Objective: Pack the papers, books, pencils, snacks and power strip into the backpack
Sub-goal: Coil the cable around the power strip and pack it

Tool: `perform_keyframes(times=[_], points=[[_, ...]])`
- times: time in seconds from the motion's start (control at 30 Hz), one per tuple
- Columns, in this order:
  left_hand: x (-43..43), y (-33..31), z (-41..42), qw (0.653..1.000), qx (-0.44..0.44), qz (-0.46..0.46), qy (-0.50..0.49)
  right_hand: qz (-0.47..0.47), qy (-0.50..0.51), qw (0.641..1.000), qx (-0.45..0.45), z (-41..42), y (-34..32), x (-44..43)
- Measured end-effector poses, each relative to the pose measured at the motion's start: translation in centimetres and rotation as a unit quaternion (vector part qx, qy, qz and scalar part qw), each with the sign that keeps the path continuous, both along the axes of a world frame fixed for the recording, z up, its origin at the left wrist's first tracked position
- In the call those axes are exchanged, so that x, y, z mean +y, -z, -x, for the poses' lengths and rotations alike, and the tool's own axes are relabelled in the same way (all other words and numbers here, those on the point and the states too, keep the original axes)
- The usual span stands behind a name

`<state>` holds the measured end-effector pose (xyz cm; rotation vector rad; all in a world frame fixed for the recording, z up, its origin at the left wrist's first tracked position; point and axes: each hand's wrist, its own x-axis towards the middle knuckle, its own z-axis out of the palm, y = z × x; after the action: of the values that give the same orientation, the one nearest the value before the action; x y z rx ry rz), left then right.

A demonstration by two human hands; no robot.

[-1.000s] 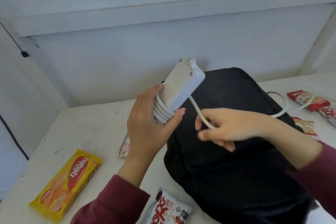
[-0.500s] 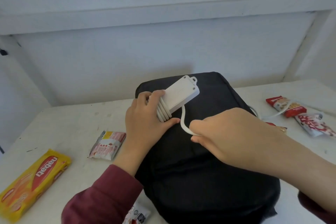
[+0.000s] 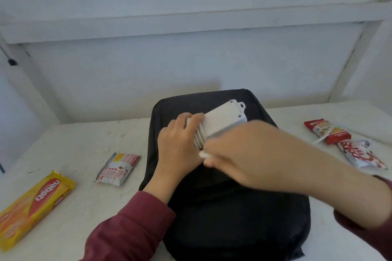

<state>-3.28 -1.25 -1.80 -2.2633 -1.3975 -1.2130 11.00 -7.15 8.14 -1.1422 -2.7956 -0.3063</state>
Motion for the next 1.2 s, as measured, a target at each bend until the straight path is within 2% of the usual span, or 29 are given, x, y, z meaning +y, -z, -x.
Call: perform_keyframes(times=[0.03, 0.23, 0.43, 0.57, 0.63, 0.77, 0.83, 0.9, 1.07, 1.13, 1.2], points=[[0.0, 0.1, 0.0, 1.000, -0.006, 0.000, 0.006, -0.030, -0.001, 0.998, 0.050, -1.1, -1.0, -0.6], [-1.0, 0.2, 0.5, 0.999, -0.009, -0.017, 0.048, 0.060, 0.037, 0.982, 0.175, -3.1, -4.3, 2.3], [-2.6, -1.6, 0.7, 0.991, -0.005, -0.098, 0.089, 0.234, 0.038, 0.916, 0.323, -5.0, -3.5, 6.5], [-3.3, -2.7, 0.6, 0.987, 0.008, -0.119, 0.108, 0.329, 0.014, 0.867, 0.375, -4.3, -1.4, 6.3], [-3.2, -2.8, 0.7, 0.988, 0.000, -0.113, 0.103, 0.347, 0.024, 0.857, 0.381, -4.1, -0.4, 5.8], [-2.6, -2.5, 1.2, 0.996, -0.024, -0.079, 0.045, 0.339, 0.137, 0.866, 0.341, -3.7, 1.9, 4.9], [-2.2, -2.4, 1.2, 0.997, -0.037, -0.065, 0.010, 0.329, 0.157, 0.867, 0.340, -3.5, 2.8, 4.4], [-1.8, -2.5, 1.0, 0.996, -0.063, -0.047, -0.034, 0.307, 0.164, 0.884, 0.312, -3.5, 3.6, 4.0], [-0.6, -2.0, 0.4, 0.994, -0.060, 0.009, -0.093, 0.141, 0.173, 0.969, 0.107, -4.2, 2.8, 1.9], [-0.1, -1.4, -0.1, 0.994, -0.045, 0.024, -0.092, 0.085, 0.168, 0.982, 0.026, -4.3, 2.3, 1.2], [0.2, -0.7, -0.7, 0.995, -0.029, 0.028, -0.088, 0.043, 0.144, 0.989, -0.009, -4.3, 1.9, 0.6]])
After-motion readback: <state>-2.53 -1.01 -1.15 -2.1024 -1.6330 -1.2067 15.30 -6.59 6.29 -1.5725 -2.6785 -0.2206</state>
